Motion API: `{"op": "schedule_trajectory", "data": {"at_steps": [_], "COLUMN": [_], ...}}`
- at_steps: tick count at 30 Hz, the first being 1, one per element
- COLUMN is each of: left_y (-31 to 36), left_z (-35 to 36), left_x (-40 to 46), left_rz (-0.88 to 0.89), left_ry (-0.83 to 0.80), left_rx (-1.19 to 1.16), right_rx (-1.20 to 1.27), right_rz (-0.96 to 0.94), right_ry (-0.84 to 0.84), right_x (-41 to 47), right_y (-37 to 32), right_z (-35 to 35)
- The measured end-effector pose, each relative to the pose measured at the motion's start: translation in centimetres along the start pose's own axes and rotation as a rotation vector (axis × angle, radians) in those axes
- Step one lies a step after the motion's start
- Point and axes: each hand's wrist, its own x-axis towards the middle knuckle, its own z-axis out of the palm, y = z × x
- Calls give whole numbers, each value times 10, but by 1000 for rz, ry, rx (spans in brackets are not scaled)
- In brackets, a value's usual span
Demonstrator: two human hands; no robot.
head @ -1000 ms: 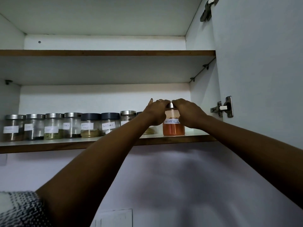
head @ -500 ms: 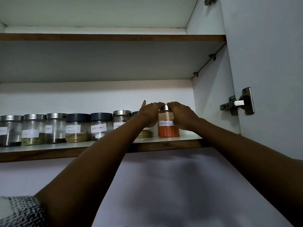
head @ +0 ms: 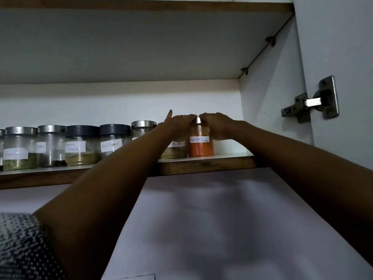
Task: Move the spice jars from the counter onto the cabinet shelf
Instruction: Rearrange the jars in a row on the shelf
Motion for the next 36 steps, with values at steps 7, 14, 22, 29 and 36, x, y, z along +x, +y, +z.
{"op": "schedule_trajectory", "data": {"at_steps": [7, 14, 22, 29, 36], "left_y": [-6, -4, 3, 22, 54], "left_z": [7, 7, -4, -27, -54], "left_x": [2, -5, -16, -53, -105], "left_rz": [-12, 25, -5, 35, 89], "left_ry": [-69, -73, 136, 448, 567], "left_rx": [120, 170, -7, -340, -399], "right_rx": [62, 70, -27, -1, -39], "right_rz": [85, 77, 81, 105, 16], "right_ry": [-155, -177, 405, 512, 531], "right_x": [-2, 0, -27, -57, -100], "right_y": [-1, 1, -10, -24, -41], "right_z": [5, 13, -13, -26, -67]}}
